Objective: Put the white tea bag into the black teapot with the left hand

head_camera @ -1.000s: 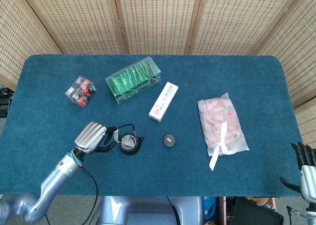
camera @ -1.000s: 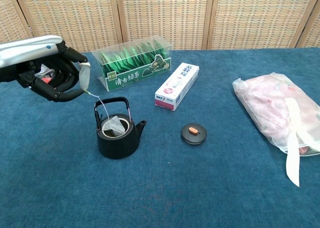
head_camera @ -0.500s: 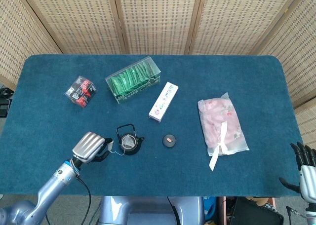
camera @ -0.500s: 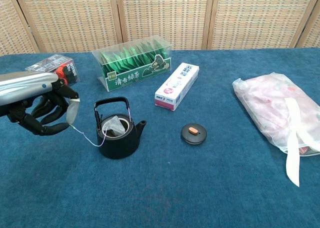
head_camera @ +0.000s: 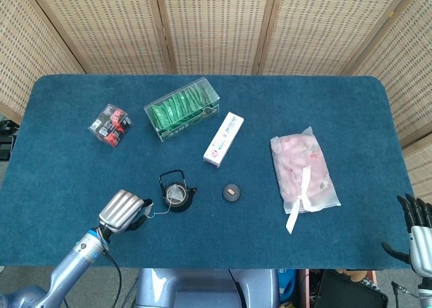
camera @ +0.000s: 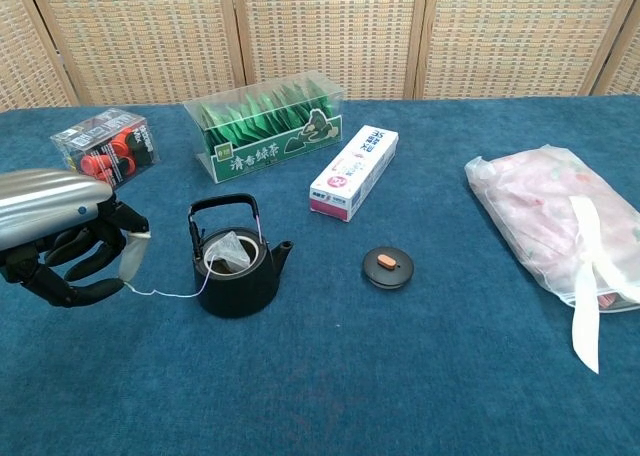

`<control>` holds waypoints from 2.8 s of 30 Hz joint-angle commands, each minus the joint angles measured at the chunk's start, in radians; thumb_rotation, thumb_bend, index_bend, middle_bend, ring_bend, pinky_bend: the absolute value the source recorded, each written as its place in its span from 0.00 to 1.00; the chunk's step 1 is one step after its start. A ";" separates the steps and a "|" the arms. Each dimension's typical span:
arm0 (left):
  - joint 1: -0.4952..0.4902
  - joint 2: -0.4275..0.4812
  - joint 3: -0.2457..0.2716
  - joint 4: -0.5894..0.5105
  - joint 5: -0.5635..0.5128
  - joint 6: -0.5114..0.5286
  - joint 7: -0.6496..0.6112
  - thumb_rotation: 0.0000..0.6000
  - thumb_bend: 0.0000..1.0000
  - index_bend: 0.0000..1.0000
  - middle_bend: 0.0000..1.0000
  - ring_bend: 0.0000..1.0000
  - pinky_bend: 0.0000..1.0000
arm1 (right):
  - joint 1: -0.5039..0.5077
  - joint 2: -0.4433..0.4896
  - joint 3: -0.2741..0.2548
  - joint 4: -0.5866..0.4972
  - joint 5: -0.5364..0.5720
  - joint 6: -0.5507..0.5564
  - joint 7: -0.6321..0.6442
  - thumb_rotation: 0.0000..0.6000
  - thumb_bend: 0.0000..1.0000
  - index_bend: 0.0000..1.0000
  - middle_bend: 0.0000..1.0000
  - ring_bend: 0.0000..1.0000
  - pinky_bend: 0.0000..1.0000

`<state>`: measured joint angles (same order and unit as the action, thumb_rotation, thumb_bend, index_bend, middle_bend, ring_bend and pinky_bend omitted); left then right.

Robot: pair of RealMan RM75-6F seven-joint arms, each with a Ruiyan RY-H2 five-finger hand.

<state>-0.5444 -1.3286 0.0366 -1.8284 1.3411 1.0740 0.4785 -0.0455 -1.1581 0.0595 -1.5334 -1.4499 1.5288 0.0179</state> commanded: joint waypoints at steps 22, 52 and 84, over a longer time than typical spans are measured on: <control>-0.071 0.111 0.020 -0.126 -0.123 -0.144 0.117 1.00 0.51 0.12 0.88 0.84 0.70 | 0.000 -0.002 -0.003 0.014 -0.004 -0.003 0.019 1.00 0.17 0.10 0.12 0.03 0.08; -0.478 0.098 0.018 -0.168 -0.739 -0.298 0.357 1.00 0.81 0.04 0.95 0.89 0.73 | -0.007 -0.004 -0.007 0.017 0.000 0.001 0.020 1.00 0.17 0.07 0.13 0.03 0.08; -0.490 0.116 0.056 -0.193 -0.618 -0.205 0.182 1.00 0.82 0.04 0.94 0.89 0.73 | -0.013 -0.004 -0.008 0.017 0.002 0.002 0.020 1.00 0.17 0.07 0.13 0.03 0.08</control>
<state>-1.0531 -1.2330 0.0875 -2.0013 0.6857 0.8571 0.6798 -0.0586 -1.1621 0.0517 -1.5158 -1.4475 1.5306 0.0378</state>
